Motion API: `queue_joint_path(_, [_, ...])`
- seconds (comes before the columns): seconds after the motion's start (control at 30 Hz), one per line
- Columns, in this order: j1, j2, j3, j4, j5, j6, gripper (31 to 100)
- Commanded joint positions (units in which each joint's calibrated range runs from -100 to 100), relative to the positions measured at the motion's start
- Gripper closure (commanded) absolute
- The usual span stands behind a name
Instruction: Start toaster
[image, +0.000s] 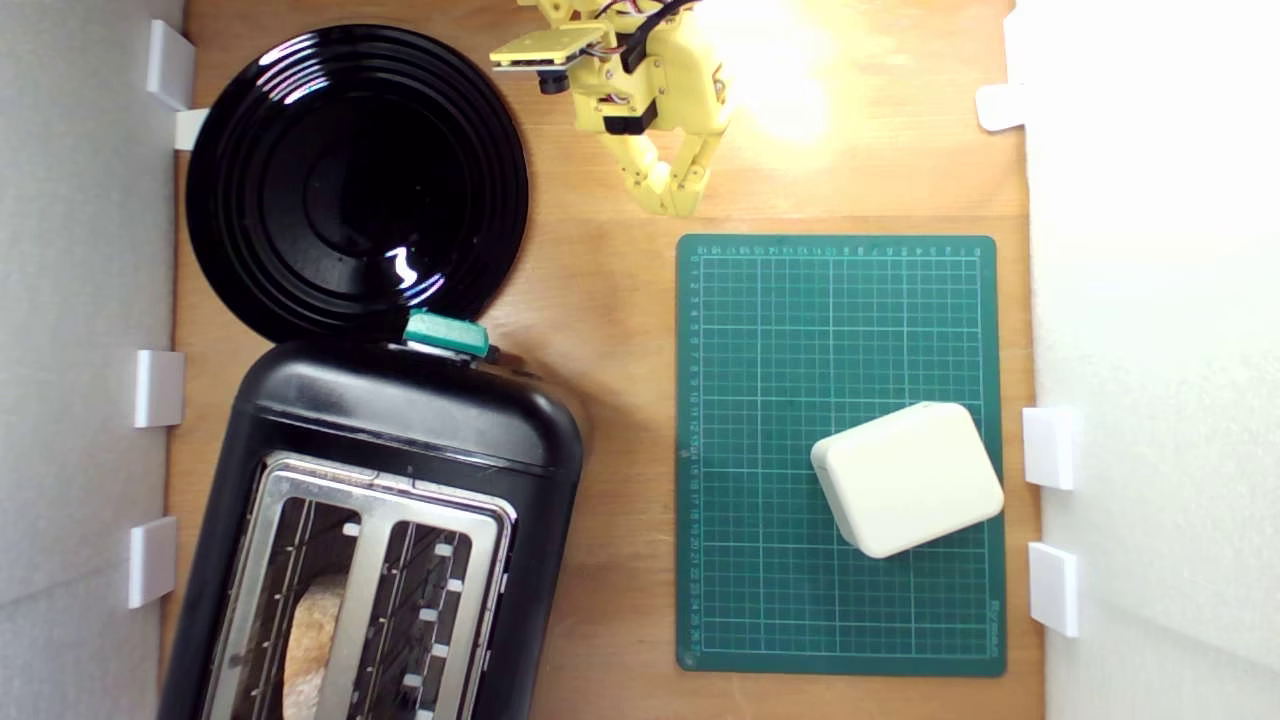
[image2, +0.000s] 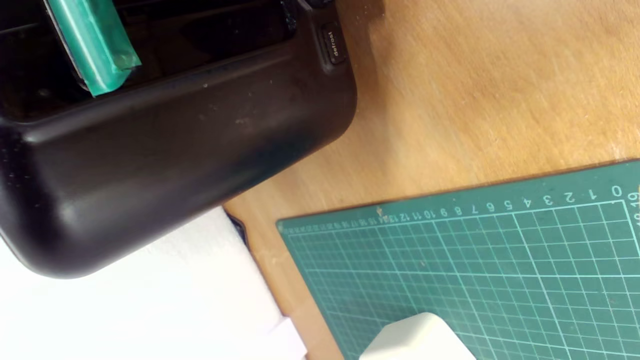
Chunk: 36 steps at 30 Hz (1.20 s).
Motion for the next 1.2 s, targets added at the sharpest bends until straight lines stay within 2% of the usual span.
queue_joint_path(0.0, [0.2, -0.8, 0.7, 0.6, 0.5, 0.3, 98.9])
queue_joint_path(0.97, [-0.6, -0.8, 0.7, 0.6, 0.5, 0.2, 98.9])
queue_joint_path(1.17, [2.2, -0.8, 0.7, 0.4, 0.5, 0.3, 98.9])
